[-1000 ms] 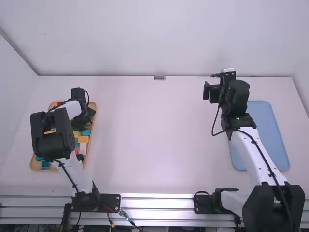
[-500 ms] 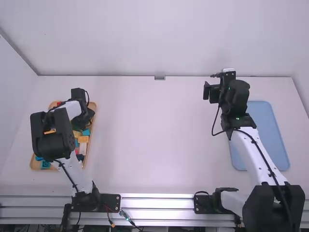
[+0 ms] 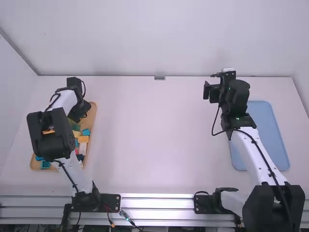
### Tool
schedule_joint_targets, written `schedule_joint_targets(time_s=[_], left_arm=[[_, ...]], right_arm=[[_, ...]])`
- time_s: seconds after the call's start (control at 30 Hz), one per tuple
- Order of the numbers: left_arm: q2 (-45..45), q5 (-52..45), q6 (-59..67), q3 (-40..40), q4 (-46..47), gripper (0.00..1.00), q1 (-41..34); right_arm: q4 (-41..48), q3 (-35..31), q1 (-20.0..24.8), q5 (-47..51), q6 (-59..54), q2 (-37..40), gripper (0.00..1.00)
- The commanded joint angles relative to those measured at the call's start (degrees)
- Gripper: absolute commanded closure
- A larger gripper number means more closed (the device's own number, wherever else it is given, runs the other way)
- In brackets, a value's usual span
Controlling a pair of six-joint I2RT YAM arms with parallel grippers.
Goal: Assemble lego blocks to make yellow taxi
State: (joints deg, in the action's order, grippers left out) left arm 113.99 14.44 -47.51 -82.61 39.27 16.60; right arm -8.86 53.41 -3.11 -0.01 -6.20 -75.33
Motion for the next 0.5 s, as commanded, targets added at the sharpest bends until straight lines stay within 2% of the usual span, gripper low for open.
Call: schedule_joint_targets(time_s=[0.0, 0.07, 0.13, 0.2, 0.4, 0.47], left_arm=[[0.55, 2.16, 0.7, -4.2, 3.15, 0.82, -0.2], [0.55, 2.19, 1.16, -6.45, 5.75, 0.83, -0.24], [0.44, 1.99, 5.99, -9.57, 8.52, 0.92, -1.29], [0.09, 2.03, 7.41, -10.32, 9.31, 0.96, -2.01], [-2.78, 7.54, 7.15, -9.77, 11.32, 0.96, -8.09], [-4.46, 9.35, 10.64, -8.83, 11.04, 0.96, -12.28]], right_arm=[[-0.31, 1.64, -0.33, 0.02, 0.2, -0.44, 0.01], [-0.5, 1.64, -0.33, 0.04, 0.15, -0.44, 0.01], [-1.03, 1.64, -0.33, 0.0, 0.2, -0.44, 0.01], [-1.22, 1.64, -0.33, 0.0, 0.24, -0.44, 0.01], [-1.29, 1.64, -0.39, -0.11, 2.16, -0.44, 0.01], [-1.2, 1.64, -0.37, -0.07, 3.48, -0.44, 0.01]])
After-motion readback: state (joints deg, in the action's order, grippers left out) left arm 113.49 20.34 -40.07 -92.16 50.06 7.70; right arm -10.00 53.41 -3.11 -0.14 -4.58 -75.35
